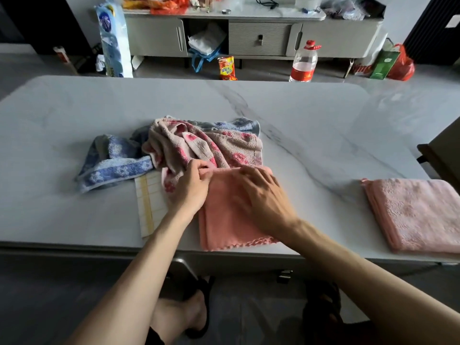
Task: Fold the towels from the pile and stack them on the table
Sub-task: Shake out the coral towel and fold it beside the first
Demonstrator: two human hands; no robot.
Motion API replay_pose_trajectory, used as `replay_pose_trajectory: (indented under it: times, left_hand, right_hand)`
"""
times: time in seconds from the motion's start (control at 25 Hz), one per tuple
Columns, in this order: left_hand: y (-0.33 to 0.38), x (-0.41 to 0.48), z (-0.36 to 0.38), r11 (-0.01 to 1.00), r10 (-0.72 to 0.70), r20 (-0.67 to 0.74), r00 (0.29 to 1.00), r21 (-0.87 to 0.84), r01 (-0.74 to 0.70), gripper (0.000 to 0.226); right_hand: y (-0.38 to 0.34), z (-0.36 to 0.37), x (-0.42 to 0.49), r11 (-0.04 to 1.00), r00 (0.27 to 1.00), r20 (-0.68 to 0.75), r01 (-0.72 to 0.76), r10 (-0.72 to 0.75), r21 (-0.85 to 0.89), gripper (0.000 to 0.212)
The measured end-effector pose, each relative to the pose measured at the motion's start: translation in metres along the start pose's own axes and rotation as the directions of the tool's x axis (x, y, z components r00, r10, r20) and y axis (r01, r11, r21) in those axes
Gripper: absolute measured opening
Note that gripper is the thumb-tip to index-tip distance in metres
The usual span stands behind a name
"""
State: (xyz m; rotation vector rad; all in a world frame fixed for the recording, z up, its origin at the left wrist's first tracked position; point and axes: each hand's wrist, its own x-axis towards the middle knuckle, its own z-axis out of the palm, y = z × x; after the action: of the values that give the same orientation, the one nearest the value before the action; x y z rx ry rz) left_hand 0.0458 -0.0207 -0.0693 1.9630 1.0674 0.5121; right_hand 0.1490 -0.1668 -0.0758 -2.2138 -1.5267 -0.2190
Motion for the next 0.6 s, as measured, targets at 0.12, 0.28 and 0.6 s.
replay_pose_trajectory:
  times: [0.12, 0.28, 0.6]
  left_hand:
    - [0.004, -0.010, 0.010, 0.973, 0.181, -0.130, 0.975, 0.168, -0.158, 0.031]
    - [-0.006, -0.023, 0.024, 0.850, 0.414, -0.120, 0.902, 0.406, -0.336, 0.047]
    - [-0.040, -0.031, 0.040, 0.657, 0.285, 0.188, 0.940, 0.676, -0.334, 0.075]
  right_hand:
    - [0.006, 0.022, -0.014, 0.997, 0.994, 0.112, -0.004, 0.013, -0.080, 0.066]
    - [0.010, 0.030, -0.020, 0.993, 0.991, 0.102, -0.081, 0.089, -0.082, 0.071]
    - [0.031, 0.030, -0.020, 0.961, 0.920, 0.287, -0.276, 0.266, -0.007, 0.092]
